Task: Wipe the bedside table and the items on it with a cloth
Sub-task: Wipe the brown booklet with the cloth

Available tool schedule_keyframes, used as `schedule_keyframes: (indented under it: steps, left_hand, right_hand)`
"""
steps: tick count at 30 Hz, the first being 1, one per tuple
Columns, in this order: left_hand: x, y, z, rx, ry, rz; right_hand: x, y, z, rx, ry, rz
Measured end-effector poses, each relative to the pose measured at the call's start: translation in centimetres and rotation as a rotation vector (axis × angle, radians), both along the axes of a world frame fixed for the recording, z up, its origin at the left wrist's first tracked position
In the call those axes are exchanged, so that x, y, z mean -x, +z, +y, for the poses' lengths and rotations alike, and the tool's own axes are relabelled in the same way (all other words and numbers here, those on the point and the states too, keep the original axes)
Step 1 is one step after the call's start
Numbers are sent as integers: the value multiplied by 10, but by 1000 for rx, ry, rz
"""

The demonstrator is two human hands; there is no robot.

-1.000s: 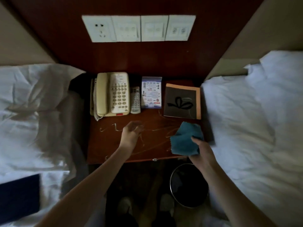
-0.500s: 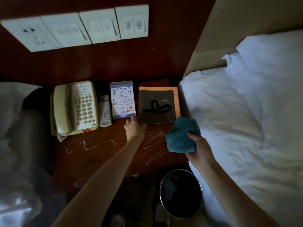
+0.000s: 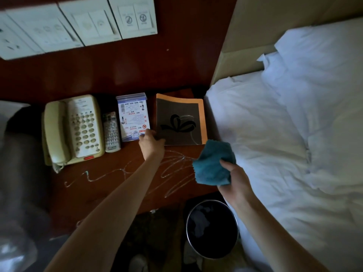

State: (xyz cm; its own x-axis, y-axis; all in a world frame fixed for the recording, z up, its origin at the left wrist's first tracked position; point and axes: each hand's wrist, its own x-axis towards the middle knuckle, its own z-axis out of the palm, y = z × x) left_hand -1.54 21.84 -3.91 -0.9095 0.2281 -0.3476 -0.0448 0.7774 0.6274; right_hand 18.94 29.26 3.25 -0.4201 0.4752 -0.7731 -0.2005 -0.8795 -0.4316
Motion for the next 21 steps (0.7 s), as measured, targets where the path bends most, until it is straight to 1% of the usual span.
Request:
schedule_keyframes:
  steps: [2,5,7,12,16,17,19,21]
  left_hand:
    - [-2,7,-2,-177,79,-118]
    - [-10,21,-7,-486,276,-381]
    - [-18,32,-16,-594,309,-443]
    - [-40,71,-55,-734,280,-491]
    - [-54,104,-95,-776,202,-477]
    - [-58,112,-105,-792,192,-484]
    - [-68,128,-123,-828,155,-505]
    - [-77,142,-139,-844,98,-494]
  right_hand:
    - [-2,5,1,-8,2,7]
    - [-3,14,0,-34,-8,1]
    - [-1,22,-2,-56,-24,-5]
    - [11,46,-12,-172,-27,-36]
    - [30,64,-29,-274,-28,-27]
    - [36,67,-36,-302,5,-61]
    - [47,72,-59,-387,151,-179]
    - [57,73,-89,-613,334,-310]
